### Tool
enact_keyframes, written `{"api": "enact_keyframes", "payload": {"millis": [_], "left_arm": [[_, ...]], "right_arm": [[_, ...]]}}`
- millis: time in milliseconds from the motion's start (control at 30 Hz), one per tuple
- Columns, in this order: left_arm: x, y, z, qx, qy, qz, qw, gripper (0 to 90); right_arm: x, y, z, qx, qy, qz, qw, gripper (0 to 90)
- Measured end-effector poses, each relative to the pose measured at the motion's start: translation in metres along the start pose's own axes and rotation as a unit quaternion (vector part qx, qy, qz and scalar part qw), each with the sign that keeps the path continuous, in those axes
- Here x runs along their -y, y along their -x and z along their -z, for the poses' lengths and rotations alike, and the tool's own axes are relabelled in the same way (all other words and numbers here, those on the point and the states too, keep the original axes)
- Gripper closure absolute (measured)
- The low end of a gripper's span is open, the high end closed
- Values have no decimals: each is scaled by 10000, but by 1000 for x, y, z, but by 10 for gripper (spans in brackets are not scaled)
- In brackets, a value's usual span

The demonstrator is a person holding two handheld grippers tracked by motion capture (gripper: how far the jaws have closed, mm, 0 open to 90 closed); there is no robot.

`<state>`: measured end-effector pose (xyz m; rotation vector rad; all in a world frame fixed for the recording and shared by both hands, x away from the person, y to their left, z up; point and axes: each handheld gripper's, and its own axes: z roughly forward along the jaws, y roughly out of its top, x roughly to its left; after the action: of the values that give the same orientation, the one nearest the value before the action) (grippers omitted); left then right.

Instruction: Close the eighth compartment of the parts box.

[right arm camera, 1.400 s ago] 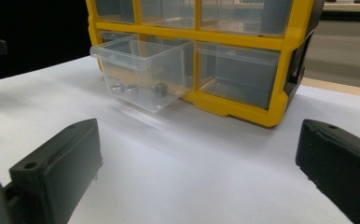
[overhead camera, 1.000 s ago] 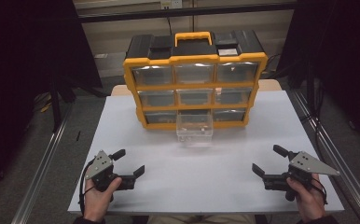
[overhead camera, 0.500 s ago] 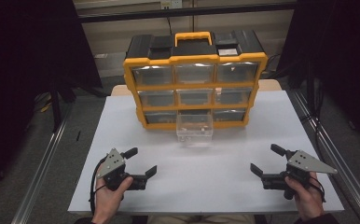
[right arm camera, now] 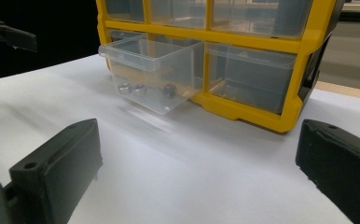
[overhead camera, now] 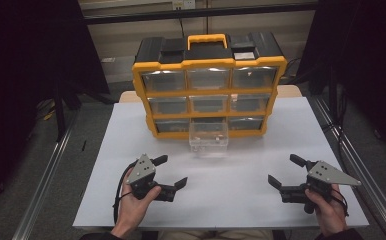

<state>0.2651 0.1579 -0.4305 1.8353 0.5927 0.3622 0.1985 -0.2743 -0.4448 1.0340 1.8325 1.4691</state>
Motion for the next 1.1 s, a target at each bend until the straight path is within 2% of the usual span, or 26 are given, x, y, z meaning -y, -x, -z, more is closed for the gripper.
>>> {"api": "enact_keyframes", "payload": {"millis": [67,133,167,267,300,333,367,400,433,467,500,533,567,600,667,700,733,767,800,833,867,900,967,1000,1033,1100], "left_arm": [[-2,1,-7,-59,-57,14,10000,36],[-3,0,-14,173,-122,32,9998,33],[-5,3,-16,-45,-117,16,9999,33],[-8,4,-22,65,-126,-17,9999,33],[-8,2,-25,236,-60,-20,9997,32],[-9,2,-27,144,-112,-44,9998,30],[-10,0,-30,318,-32,-76,9995,30],[-10,2,-32,154,-7,-83,9998,25],[-9,2,-35,174,10,-106,9998,21],[-9,0,-38,367,17,-150,9992,21],[-9,1,-40,227,-12,-151,9996,20],[-8,0,-42,322,5,-188,9993,20],[-9,1,-43,92,-65,-192,9998,21],[-9,0,-45,150,-66,-126,9998,21],[-10,-1,-48,70,-64,-105,9999,22],[-9,-3,-51,245,-17,-136,9996,23],[-10,-3,-53,273,-68,-125,9995,30],[-10,-2,-54,108,-125,-209,9996,38],[-10,-3,-57,232,-85,-209,9995,37],[-9,-3,-59,229,-120,-206,9995,38],[-10,-1,-61,56,-224,-268,9994,38],[-9,-2,-64,262,-180,-236,9992,38],[-9,-1,-68,329,-302,-287,9986,51],[-9,1,-70,251,-323,-243,9989,62],[-9,-1,-71,315,-328,-319,9985,65],[-10,-1,-74,355,-351,-251,9984,90]], "right_arm": [[0,0,0,6,-9,0,10000,3],[0,0,0,10,-11,-2,10000,3],[0,0,0,8,-12,-2,10000,3],[0,0,0,14,-19,-38,10000,3],[0,0,0,10,-12,-27,10000,3],[0,0,0,11,-12,-29,10000,3],[0,0,0,11,-19,-41,10000,3],[0,-1,0,19,-20,-42,10000,3],[0,-1,0,15,-19,-42,10000,3],[0,0,0,16,-19,-43,10000,3],[0,0,0,19,-16,-36,10000,3],[0,0,0,21,-19,-42,10000,3],[0,0,0,16,-22,-50,10000,3],[0,0,0,15,-21,-41,10000,3],[0,-1,0,9,-25,-41,10000,3],[0,0,0,20,-21,-39,10000,3],[0,0,0,25,-18,-35,10000,3],[0,0,0,25,-19,-37,10000,3],[0,0,0,22,-23,-43,10000,3],[0,0,0,15,-25,-41,10000,3],[0,-1,0,11,-29,-39,10000,3],[0,-1,0,9,-30,-39,10000,3],[0,0,0,12,-26,-44,10000,3],[0,0,0,14,-25,-44,10000,3],[0,0,0,9,-28,-39,10000,3],[0,-1,0,5,-30,-39,10000,3]]}}
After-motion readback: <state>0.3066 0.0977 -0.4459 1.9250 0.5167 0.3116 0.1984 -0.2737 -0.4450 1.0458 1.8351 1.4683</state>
